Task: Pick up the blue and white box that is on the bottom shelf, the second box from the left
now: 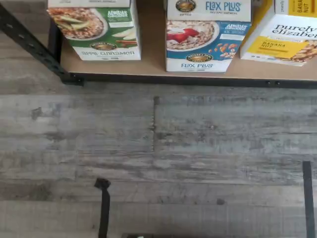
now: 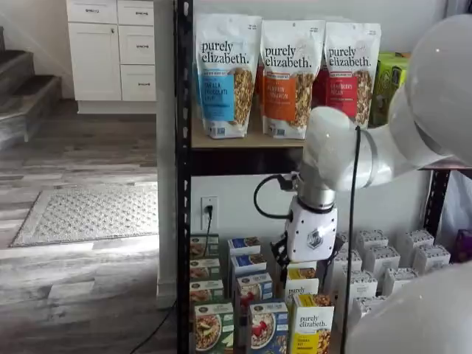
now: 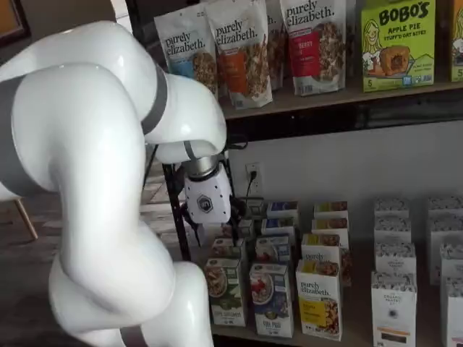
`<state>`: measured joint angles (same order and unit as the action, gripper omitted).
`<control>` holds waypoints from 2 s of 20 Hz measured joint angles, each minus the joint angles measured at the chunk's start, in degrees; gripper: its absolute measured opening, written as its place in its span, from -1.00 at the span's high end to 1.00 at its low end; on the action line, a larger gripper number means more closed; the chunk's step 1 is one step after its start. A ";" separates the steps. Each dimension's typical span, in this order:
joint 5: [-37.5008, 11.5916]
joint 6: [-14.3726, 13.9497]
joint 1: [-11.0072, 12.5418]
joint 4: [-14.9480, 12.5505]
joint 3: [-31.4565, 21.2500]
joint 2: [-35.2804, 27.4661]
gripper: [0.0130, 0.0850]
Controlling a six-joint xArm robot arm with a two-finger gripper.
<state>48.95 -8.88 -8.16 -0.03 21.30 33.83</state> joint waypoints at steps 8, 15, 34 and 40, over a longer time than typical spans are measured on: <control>-10.40 -0.08 0.40 -0.74 -1.11 -6.61 -1.00; -17.44 -1.27 0.20 -1.99 -0.73 -13.05 -1.00; -29.11 4.69 4.08 0.29 6.62 -31.98 -1.00; -31.10 4.32 3.88 0.05 10.22 -38.36 -1.00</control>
<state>17.85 -4.56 -4.29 0.02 31.52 -4.54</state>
